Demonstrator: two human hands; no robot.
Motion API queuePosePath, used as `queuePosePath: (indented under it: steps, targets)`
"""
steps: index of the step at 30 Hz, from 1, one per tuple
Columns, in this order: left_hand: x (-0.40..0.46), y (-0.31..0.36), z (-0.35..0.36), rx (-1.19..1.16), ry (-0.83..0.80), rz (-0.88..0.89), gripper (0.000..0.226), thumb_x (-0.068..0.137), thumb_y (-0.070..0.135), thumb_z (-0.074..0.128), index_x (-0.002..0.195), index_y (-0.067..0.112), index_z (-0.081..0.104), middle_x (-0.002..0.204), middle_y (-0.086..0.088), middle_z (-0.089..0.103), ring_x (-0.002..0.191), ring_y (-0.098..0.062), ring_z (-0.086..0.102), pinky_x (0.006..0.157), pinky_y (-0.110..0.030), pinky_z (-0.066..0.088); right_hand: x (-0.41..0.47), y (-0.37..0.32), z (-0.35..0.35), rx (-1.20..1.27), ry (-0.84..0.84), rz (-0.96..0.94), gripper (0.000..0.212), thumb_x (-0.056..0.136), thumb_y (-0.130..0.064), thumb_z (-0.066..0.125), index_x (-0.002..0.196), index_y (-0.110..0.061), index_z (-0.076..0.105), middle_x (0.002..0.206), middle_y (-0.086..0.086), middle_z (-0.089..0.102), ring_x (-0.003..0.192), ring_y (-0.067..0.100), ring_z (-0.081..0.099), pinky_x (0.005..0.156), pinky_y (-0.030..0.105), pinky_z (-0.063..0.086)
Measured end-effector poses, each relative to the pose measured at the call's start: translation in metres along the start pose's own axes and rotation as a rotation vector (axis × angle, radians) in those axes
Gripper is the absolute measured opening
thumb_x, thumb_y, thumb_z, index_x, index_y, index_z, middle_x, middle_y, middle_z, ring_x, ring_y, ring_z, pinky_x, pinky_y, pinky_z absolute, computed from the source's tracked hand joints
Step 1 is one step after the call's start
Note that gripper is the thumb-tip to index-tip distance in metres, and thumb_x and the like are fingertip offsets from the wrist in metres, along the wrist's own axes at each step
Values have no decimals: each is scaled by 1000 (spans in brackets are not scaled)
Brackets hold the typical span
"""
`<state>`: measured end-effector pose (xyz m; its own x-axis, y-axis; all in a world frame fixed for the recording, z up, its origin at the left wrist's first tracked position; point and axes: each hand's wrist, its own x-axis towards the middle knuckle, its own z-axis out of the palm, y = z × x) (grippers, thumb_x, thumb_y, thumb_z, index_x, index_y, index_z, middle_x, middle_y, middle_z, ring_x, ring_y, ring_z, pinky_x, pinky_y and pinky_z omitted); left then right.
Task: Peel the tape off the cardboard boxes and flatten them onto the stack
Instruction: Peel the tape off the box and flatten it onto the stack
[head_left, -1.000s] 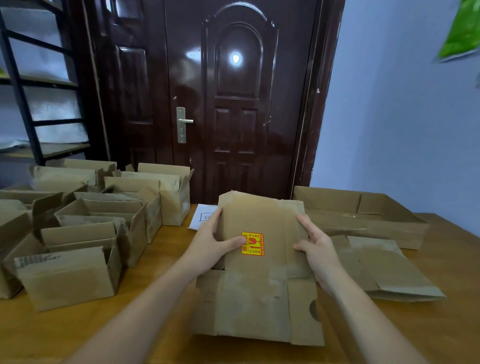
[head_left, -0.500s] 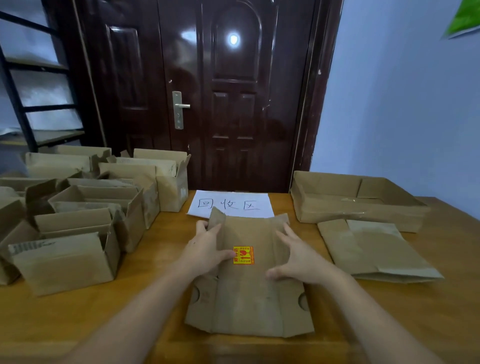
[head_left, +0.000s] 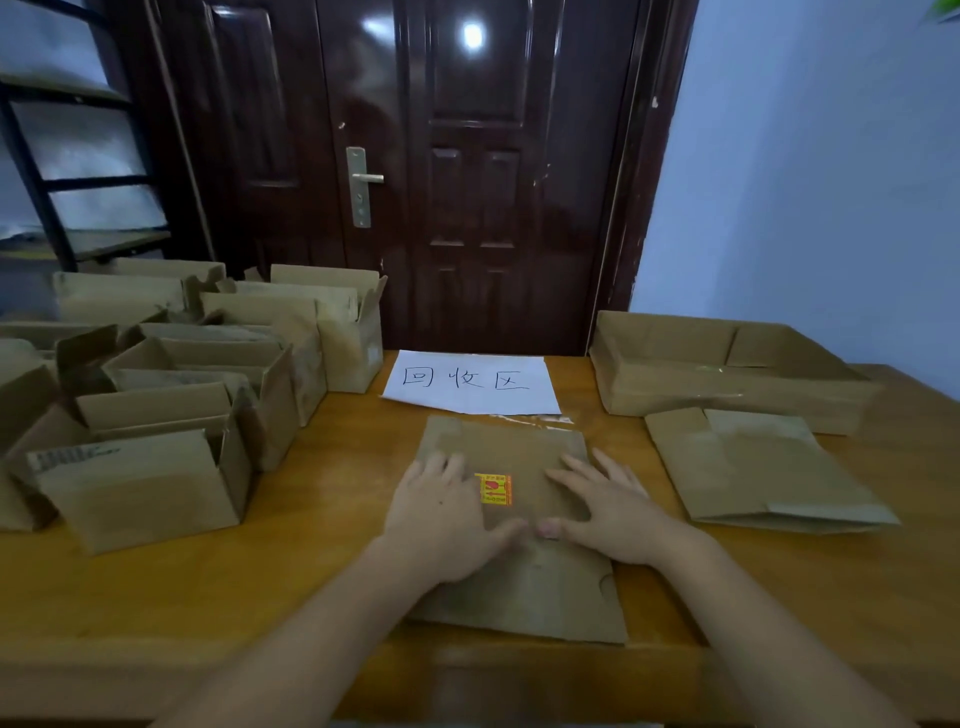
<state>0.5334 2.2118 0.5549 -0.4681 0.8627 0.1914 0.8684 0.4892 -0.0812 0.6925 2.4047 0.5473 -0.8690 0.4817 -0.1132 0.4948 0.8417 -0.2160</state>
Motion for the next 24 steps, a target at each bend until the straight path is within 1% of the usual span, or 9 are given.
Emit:
queuePosePath:
  steps: [2,4,7,10,12,15,18,20,24]
  targets:
    - [-12,10,-3,-54,-110,-5,138,61,109,-1,151,15,45,151,-4,44,136,-27,37,110,-47,31,-1,-5,0,-63,24,-15,99,73,-99,21,156,-46,20,168,-14,9,155,18,-3,123,52,-1]
    - [-16,5,-6,-87,-187,-17,145,52,113,5,160,19,30,162,1,33,145,-25,30,116,-48,25,-2,-8,-4,-113,63,-34,80,85,-87,19,151,-44,32,162,-7,25,152,21,12,123,53,6]
    - [-19,-24,-12,-168,-315,-20,135,56,110,26,164,29,16,170,9,17,154,-22,16,124,-47,12,-6,-11,-14,-215,148,-54,46,100,-67,26,123,-38,53,131,-5,48,134,22,37,122,53,17]
    - [-26,-61,-18,-263,-428,35,121,66,98,50,164,37,12,171,17,8,157,-21,8,126,-43,8,-4,-19,-19,-203,218,-90,30,100,-61,40,99,-34,54,105,-12,51,113,15,49,117,47,30]
    - [-27,-80,-23,-298,-486,120,115,73,87,63,164,40,10,170,21,3,158,-14,2,125,-38,0,-1,-24,-18,-111,199,-95,41,94,-66,48,119,-36,58,122,-10,52,122,15,46,109,39,38]
    - [-20,-95,-27,-301,-548,242,106,84,70,69,164,41,6,170,21,-3,156,-7,-9,118,-32,-13,3,-28,-11,11,36,-93,74,92,-74,46,156,-40,30,166,-6,19,152,22,16,121,44,22]
    - [-16,-101,-20,-314,-507,191,88,93,68,59,162,47,8,172,16,-2,157,-13,-10,124,-42,-9,5,-26,-1,7,-49,16,84,87,-85,27,159,-44,14,171,2,2,156,26,0,124,50,5]
    - [-19,-101,-9,-296,-429,34,81,90,81,41,159,54,7,172,12,-3,158,-18,-7,126,-48,-1,3,-23,1,22,-28,101,86,85,-87,21,159,-44,11,170,7,3,156,29,-2,123,51,3]
    - [-28,-96,14,-194,-296,-335,115,62,107,4,162,48,1,173,-7,2,159,-29,3,126,-48,7,-1,-26,4,48,63,145,80,92,-79,27,160,-37,17,170,7,11,156,29,6,124,51,4]
